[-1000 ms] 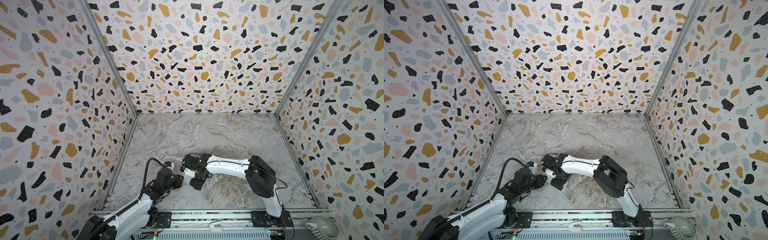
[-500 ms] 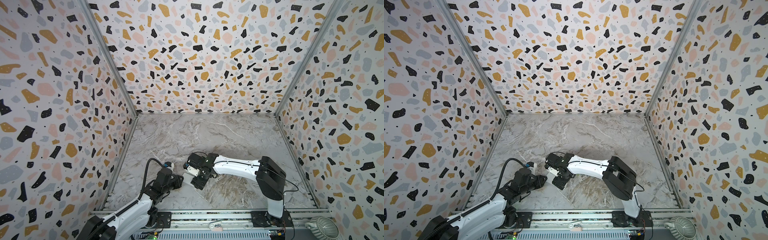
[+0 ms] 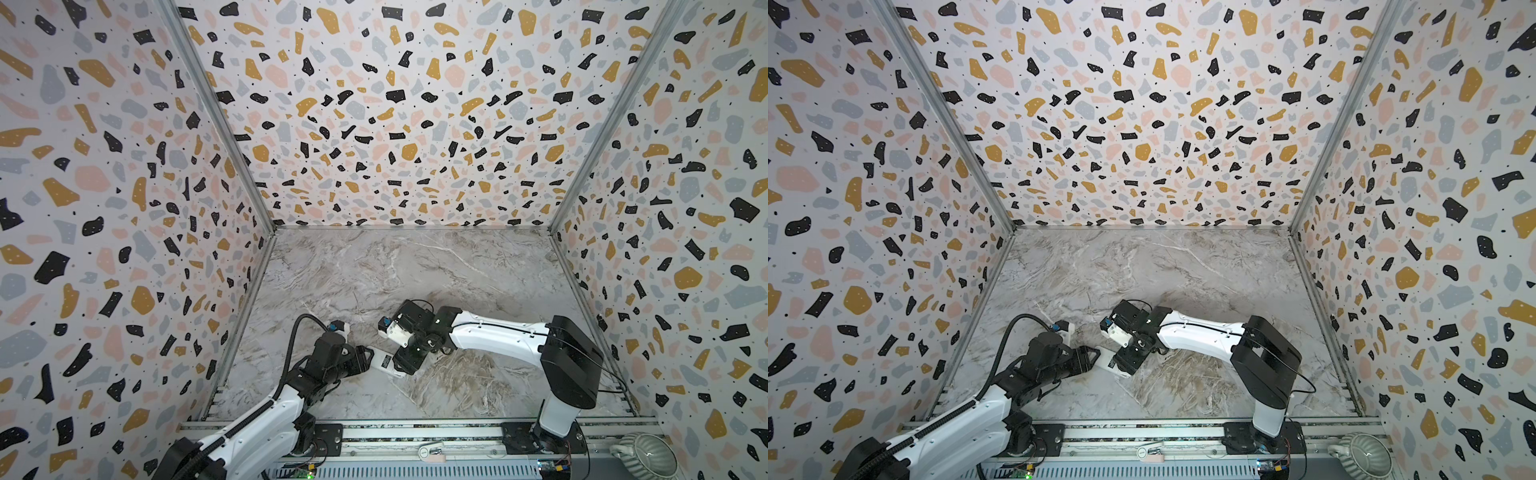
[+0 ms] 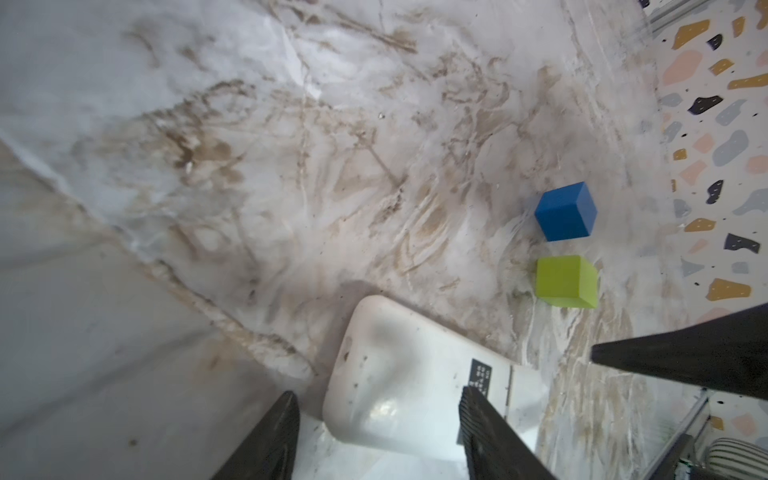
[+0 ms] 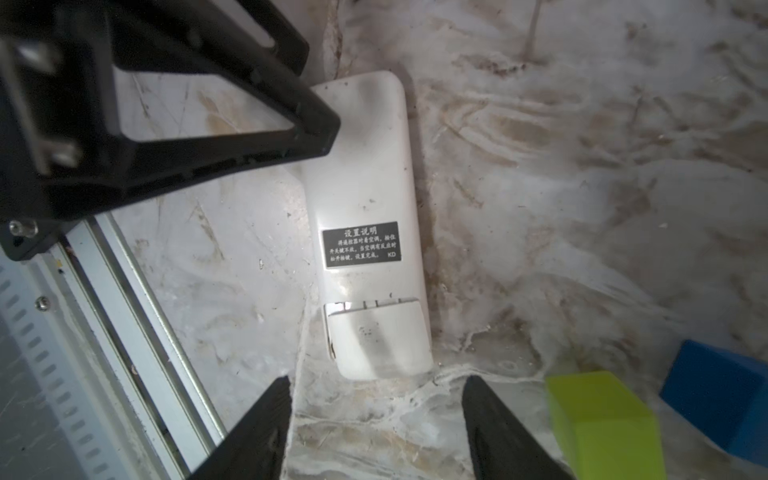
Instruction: Load the batteries into the remote control
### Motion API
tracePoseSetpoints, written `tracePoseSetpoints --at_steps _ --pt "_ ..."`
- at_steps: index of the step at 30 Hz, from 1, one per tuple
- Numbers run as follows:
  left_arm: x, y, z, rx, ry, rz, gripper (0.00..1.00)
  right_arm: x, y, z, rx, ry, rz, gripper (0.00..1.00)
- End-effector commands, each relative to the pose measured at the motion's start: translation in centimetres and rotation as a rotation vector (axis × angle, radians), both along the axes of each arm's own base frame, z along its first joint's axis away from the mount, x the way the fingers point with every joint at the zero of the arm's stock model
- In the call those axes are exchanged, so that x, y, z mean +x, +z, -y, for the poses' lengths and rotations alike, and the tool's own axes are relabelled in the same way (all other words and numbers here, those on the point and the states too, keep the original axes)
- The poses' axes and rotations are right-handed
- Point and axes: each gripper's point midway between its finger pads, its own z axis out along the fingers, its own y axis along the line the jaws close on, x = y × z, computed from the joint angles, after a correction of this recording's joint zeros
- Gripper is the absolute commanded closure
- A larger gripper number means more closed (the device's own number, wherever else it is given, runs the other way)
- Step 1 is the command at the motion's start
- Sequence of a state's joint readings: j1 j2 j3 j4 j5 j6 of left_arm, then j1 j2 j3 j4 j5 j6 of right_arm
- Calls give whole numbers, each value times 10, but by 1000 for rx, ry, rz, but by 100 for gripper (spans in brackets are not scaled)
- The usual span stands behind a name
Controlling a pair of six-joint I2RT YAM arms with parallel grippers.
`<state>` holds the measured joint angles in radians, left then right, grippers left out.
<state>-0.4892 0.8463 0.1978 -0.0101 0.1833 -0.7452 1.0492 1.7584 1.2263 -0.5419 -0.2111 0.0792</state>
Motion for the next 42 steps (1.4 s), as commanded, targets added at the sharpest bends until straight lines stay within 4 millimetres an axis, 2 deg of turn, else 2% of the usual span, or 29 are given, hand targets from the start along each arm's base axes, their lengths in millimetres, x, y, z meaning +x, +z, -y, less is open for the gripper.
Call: tracePoseSetpoints --at_steps 1,7,11,25,42 --pt "6 8 4 8 -12 18 28 3 8 -5 26 38 43 33" --pt "15 5 5 47 -20 22 25 4 -3 -6 2 45 43 34" --pt "16 0 7 55 -37 10 33 4 -10 -5 -16 43 37 40" --pt "11 -9 7 50 -45 -9 51 -5 -19 -7 -12 59 -12 43" --pt "8 -8 6 43 -41 -9 56 -11 -29 -3 -35 57 -42 46"
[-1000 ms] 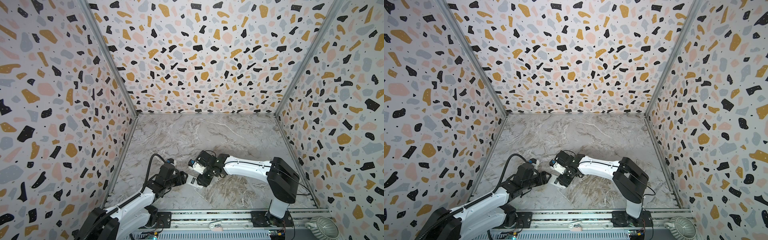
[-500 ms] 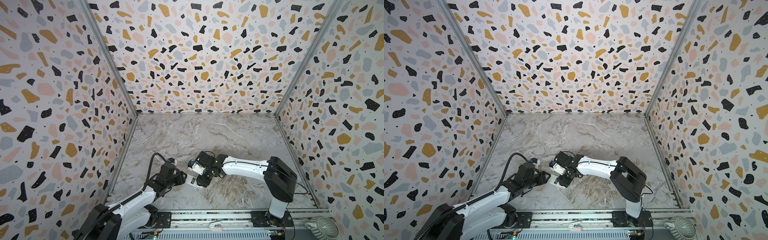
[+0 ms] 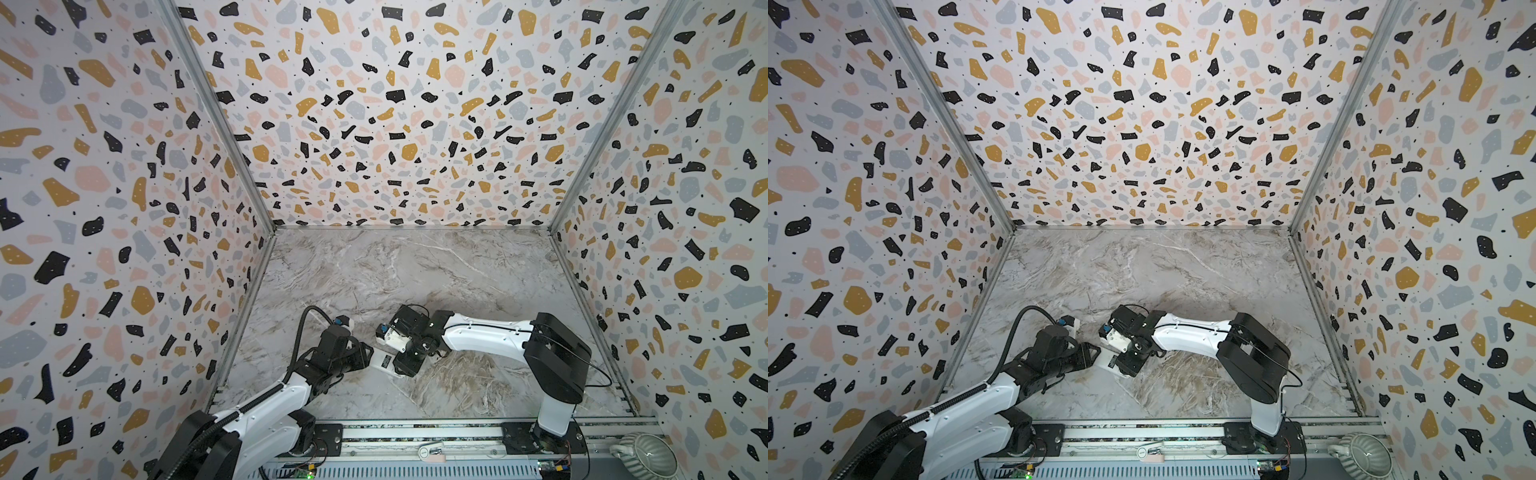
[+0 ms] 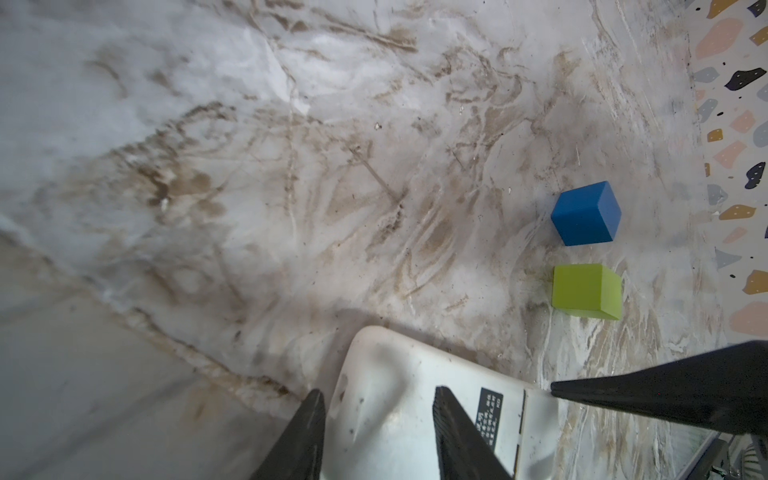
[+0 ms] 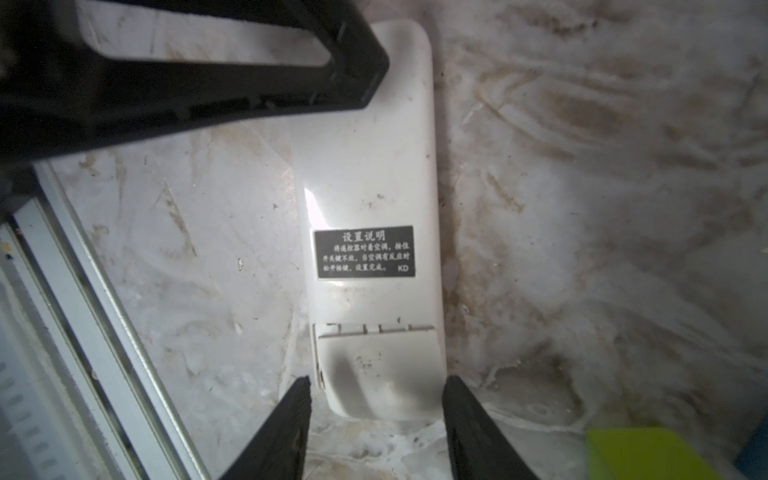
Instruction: Load the batteries into the remote control
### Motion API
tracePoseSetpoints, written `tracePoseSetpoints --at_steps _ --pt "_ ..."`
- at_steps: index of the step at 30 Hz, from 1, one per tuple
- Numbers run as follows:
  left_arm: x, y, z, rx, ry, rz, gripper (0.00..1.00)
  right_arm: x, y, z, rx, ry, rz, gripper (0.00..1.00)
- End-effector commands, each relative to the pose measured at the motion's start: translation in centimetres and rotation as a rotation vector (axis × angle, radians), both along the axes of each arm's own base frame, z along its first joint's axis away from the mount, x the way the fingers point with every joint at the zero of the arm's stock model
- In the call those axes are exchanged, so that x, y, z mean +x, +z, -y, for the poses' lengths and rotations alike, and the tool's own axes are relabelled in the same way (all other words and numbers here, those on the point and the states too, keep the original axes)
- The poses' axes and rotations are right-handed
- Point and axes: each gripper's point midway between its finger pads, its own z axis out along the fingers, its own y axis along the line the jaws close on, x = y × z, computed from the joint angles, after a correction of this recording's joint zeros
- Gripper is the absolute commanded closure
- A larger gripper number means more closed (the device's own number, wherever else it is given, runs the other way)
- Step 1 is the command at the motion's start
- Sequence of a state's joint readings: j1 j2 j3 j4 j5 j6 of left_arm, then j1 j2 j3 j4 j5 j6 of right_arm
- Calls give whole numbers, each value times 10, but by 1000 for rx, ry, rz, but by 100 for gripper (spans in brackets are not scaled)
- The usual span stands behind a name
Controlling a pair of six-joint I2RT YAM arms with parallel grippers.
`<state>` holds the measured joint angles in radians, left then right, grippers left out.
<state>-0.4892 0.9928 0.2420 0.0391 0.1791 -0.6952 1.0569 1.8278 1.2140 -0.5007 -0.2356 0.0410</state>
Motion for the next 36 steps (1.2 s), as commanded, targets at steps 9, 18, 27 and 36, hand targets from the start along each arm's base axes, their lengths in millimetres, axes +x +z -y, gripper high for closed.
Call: tracePoseSetpoints --at_steps 9,18,27,36 --pt "-2 0 2 -12 -9 11 56 -9 -4 2 -15 10 -27 48" --pt "-2 -1 1 -9 -8 8 58 -8 3 -1 -1 8 -20 50" --pt "-3 -2 1 -10 -8 7 60 3 16 0 13 -32 17 50" --pt "-4 -3 0 -13 -6 5 61 10 24 0 39 -59 39 50"
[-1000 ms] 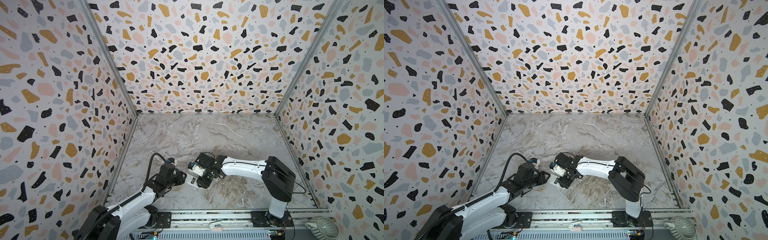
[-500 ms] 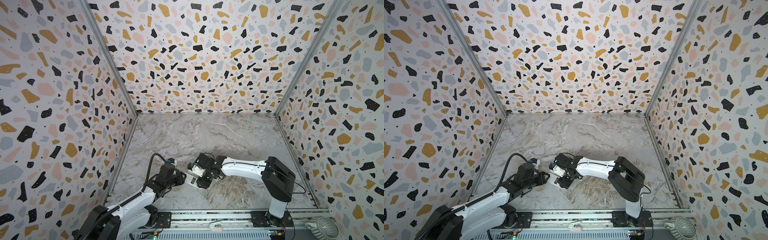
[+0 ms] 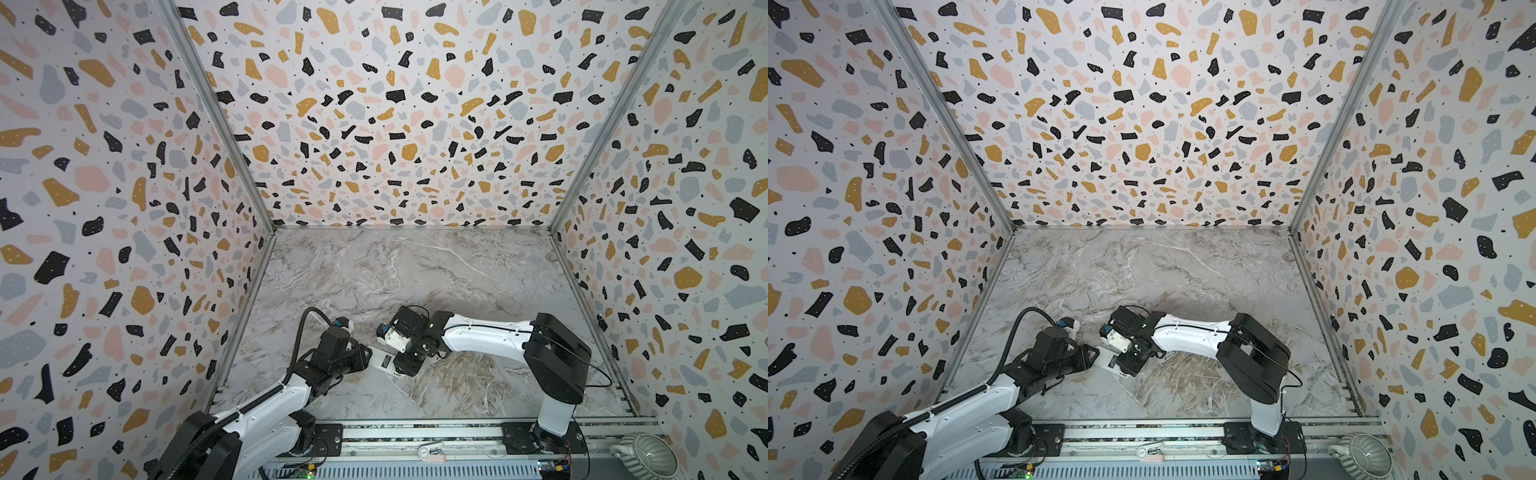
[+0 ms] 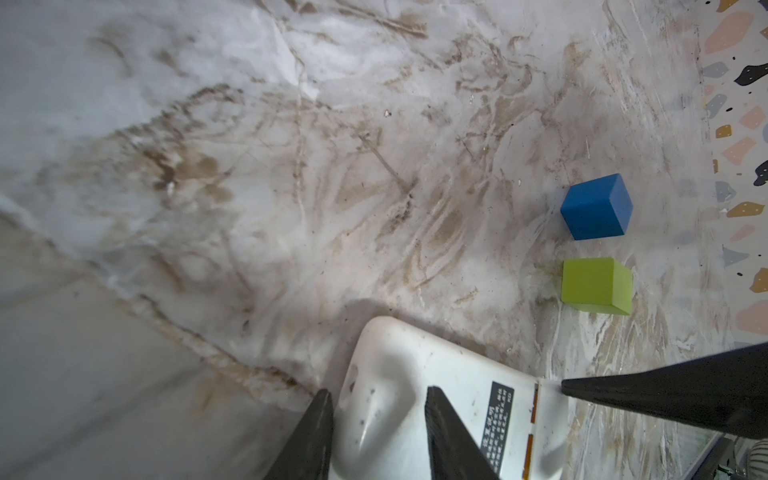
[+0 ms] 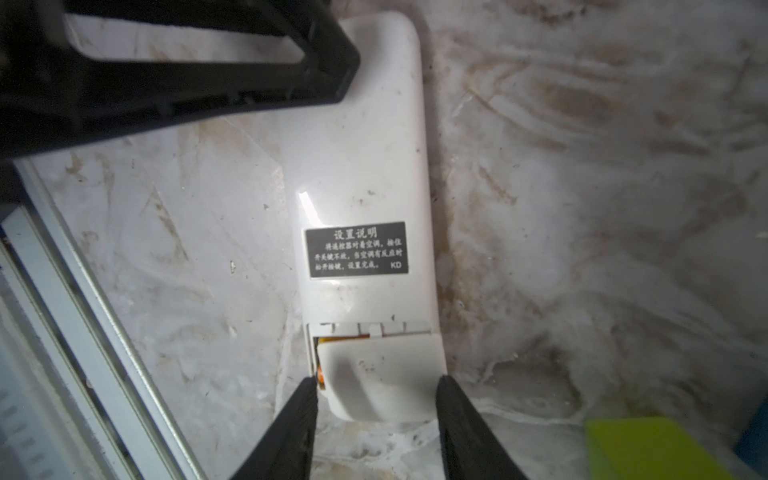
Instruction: Load the batteries into the remote control
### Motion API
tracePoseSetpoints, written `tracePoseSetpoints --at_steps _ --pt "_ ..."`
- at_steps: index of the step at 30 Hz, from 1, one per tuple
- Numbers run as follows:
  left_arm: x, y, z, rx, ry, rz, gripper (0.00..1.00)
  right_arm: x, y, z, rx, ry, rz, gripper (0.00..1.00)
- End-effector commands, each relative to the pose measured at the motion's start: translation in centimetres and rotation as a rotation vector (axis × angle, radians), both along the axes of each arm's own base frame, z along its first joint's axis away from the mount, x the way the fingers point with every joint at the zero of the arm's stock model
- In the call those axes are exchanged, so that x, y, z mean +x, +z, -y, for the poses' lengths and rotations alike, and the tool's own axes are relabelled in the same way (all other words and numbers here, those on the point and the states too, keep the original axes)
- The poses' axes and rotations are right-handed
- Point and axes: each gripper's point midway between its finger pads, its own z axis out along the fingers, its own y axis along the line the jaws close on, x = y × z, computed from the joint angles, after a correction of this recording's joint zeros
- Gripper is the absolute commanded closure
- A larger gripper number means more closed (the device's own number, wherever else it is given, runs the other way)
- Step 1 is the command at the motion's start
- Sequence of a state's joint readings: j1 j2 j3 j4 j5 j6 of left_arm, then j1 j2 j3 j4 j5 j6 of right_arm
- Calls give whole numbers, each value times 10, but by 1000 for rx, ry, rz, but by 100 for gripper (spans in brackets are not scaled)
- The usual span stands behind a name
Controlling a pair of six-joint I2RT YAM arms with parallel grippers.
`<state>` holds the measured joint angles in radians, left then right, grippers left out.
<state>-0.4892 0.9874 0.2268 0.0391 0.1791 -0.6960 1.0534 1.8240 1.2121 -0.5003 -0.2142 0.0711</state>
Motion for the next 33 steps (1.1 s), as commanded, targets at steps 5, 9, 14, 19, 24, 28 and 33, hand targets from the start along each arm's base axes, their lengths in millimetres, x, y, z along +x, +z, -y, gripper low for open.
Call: tracePoseSetpoints --at_steps 5,9,14,19,24,28,33 --pt "-1 2 2 -17 -6 14 62 9 30 -3 69 -30 42 51" --pt "-1 2 2 -18 -5 14 62 11 30 0 68 -40 45 51" --pt "-1 2 3 -20 -7 15 62 13 20 9 40 -50 41 48" --pt "0 3 3 -21 -8 18 62 14 10 11 31 -51 26 47" --pt "-1 2 3 -21 -8 16 62 12 4 10 26 -44 11 47" --pt "-1 2 3 -21 -7 16 62 8 2 8 37 -33 -11 47" --pt "-1 2 3 -23 -7 17 63 1 -4 8 31 -19 -38 48"
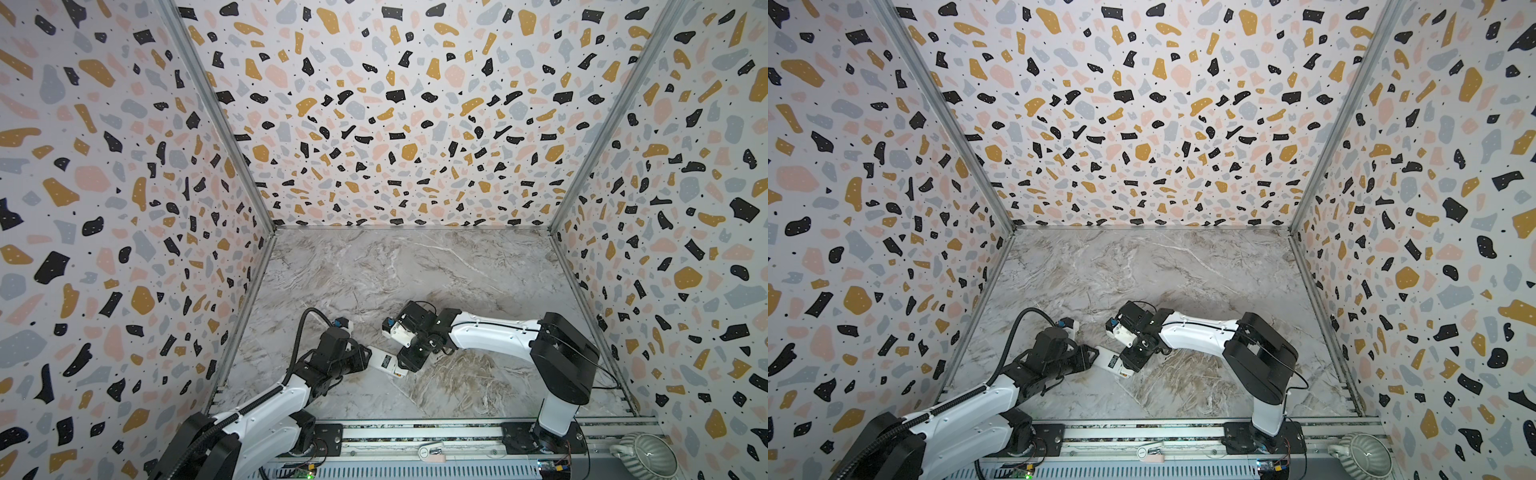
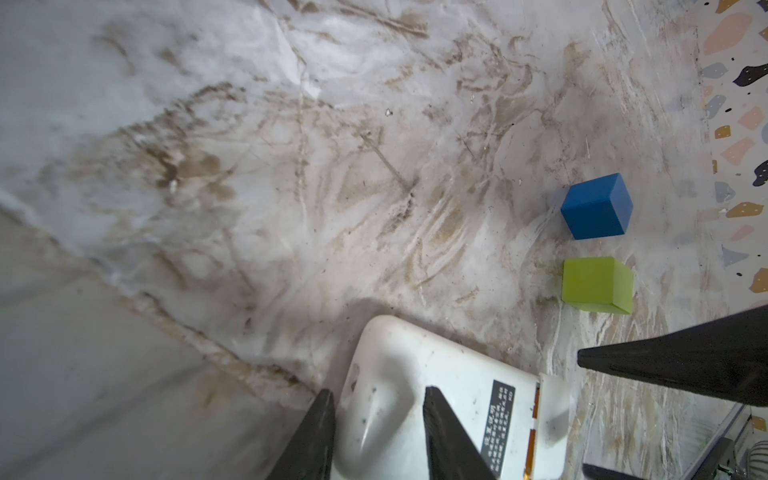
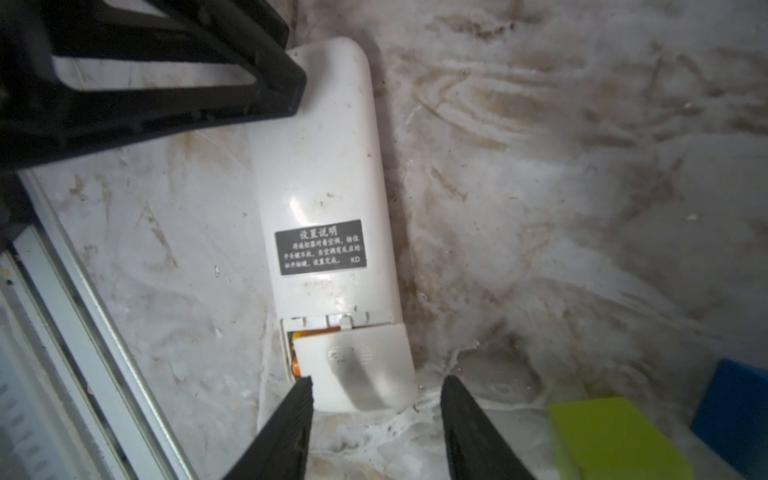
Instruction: Load the batteries into the remote control
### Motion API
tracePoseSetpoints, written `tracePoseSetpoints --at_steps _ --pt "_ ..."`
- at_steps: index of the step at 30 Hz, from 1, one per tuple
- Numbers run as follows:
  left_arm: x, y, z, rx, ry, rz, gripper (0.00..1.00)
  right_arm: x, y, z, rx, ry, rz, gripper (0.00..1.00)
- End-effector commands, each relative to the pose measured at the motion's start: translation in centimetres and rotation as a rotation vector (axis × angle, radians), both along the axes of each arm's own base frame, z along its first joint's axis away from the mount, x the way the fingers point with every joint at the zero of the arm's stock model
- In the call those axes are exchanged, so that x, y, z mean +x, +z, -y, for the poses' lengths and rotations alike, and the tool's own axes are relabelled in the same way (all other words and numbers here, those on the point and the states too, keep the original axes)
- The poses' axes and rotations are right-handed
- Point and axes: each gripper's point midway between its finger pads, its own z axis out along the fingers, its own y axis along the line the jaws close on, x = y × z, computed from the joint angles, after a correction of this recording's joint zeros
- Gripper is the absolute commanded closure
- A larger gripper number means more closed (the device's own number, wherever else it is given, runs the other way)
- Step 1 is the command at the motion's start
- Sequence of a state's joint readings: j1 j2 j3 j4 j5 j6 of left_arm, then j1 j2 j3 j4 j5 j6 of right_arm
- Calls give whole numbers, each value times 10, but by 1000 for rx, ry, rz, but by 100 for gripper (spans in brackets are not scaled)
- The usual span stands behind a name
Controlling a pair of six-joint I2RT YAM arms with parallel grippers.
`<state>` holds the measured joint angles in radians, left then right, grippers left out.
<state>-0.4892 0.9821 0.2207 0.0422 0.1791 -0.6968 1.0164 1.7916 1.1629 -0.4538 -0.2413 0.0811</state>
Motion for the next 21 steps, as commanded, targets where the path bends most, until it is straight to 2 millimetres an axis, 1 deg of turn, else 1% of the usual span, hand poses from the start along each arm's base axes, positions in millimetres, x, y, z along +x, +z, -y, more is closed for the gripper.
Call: tracePoseSetpoints --at_steps 1,13,21 --pt "0 2 3 -21 -7 14 63 -7 -7 1 -7 17 -30 48" --pt "-1 1 3 -23 -5 13 63 -12 -8 -3 -3 32 -41 56" --pt "-1 1 3 -23 -4 14 63 -14 -6 -4 -6 38 -42 58"
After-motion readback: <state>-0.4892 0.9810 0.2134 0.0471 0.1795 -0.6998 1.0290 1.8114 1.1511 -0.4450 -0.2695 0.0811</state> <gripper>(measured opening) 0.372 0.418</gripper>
